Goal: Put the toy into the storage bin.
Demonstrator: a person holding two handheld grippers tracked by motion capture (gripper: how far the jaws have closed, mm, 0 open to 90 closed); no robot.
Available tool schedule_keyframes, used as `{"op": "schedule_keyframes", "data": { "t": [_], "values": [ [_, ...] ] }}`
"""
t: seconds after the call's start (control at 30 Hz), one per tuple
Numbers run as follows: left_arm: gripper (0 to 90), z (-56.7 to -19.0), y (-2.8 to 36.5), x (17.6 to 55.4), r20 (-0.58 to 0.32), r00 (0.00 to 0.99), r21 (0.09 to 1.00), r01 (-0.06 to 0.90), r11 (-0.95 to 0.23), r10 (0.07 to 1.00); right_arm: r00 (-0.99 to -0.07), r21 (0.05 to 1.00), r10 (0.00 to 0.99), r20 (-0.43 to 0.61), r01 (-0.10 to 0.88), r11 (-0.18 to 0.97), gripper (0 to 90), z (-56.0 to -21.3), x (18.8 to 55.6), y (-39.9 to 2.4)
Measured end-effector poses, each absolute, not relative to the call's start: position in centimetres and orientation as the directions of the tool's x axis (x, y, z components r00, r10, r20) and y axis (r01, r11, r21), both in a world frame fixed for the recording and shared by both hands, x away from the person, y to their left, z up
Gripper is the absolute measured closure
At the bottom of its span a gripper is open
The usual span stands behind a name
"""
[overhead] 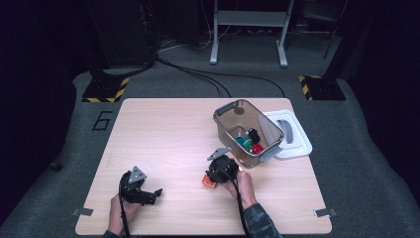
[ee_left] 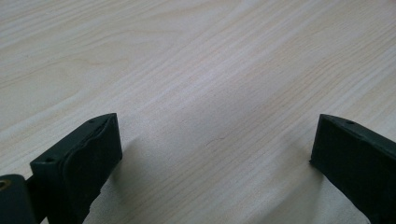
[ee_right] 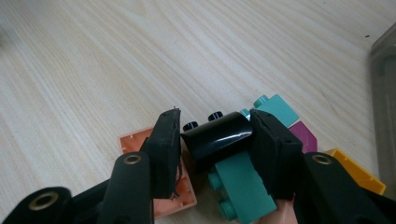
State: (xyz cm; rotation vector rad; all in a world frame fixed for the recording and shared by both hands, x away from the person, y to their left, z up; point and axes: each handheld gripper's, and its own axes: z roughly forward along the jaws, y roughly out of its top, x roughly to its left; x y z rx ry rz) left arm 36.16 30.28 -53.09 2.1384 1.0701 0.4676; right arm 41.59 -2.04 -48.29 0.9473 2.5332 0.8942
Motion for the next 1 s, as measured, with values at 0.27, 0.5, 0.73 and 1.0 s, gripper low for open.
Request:
{"op": "schedule_keyframes", "data": {
  "t": [0.27, 0.5, 0.73, 1.0],
  "values": [
    [1.5, -53.1, 30.3, 36.2, 0.012, 0.594, 0.719, 0.554, -0.421, 0.804, -0.728, 0.645, 0.684, -0.049, 0.5, 0.578, 58.5, -48.3, 41.7, -2.3],
    [1.5, -53.1, 30.3, 36.2, 0.014, 0.593, 0.719, 0.553, -0.42, 0.805, -0.726, 0.653, 0.685, -0.057, 0.492, 0.576, 58.8, -48.2, 41.6, -2.3],
    [1.5, -53.1, 30.3, 36.2, 0.014, 0.593, 0.719, 0.554, -0.42, 0.805, -0.722, 0.673, 0.69, -0.057, 0.482, 0.56, 58.8, -46.7, 41.2, -2.4],
    [1.6, -53.1, 30.3, 36.2, 0.012, 0.595, 0.717, 0.555, -0.422, 0.803, -0.718, 0.705, 0.693, -0.074, 0.454, 0.545, 58.9, -44.1, 41.5, -2.8]
  ]
}}
